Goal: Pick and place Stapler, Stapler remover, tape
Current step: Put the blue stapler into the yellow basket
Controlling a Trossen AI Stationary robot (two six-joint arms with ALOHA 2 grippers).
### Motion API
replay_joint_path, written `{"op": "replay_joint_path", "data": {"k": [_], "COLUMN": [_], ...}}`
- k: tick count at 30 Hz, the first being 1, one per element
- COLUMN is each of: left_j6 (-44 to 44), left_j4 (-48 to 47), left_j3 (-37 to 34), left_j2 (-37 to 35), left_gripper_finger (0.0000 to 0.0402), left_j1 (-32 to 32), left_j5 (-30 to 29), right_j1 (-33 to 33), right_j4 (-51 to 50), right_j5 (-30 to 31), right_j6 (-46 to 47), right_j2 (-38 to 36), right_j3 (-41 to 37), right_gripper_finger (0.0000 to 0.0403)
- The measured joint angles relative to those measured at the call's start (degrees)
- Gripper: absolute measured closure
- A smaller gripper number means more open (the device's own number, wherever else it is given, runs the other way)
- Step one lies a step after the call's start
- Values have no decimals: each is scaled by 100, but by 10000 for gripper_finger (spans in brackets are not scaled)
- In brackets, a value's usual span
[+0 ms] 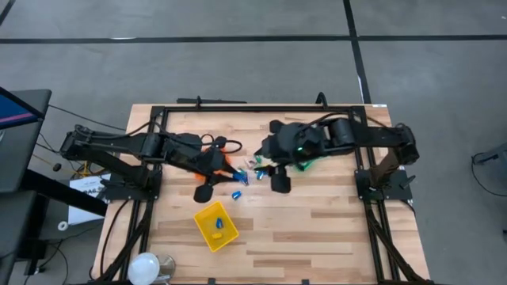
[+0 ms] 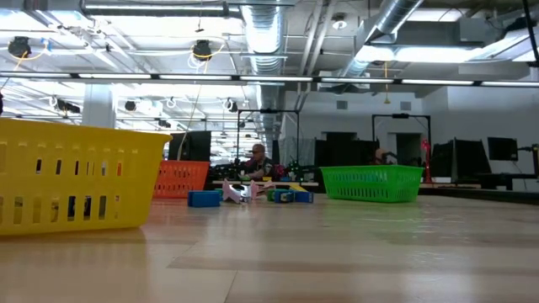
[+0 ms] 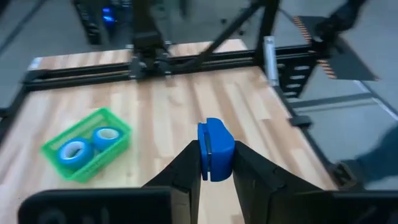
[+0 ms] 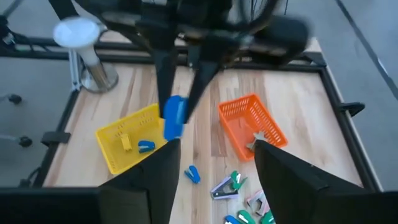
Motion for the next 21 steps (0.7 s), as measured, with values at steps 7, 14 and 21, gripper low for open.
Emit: {"op": "replay_joint_path", "data": {"k": [7, 14, 21], "left_j6": [1, -12, -20], "left_j4": [-564, -601, -601], "left_j3": [0, 0, 0], "left_j2": [0, 0, 0], "left_gripper_finger": [336, 336, 335], "left_j1": [-207, -288, -286], "left_j5": [283, 283, 275], "right_j1": [0, 29, 65], "right_j4": [-241, -595, -488], "right_j5": [7, 359, 393], "right_j6": [0, -130, -313], "right_j2": [-373, -430, -430], "right_j3": [9, 9, 9], "right_gripper_finger": [233, 294, 378]}}
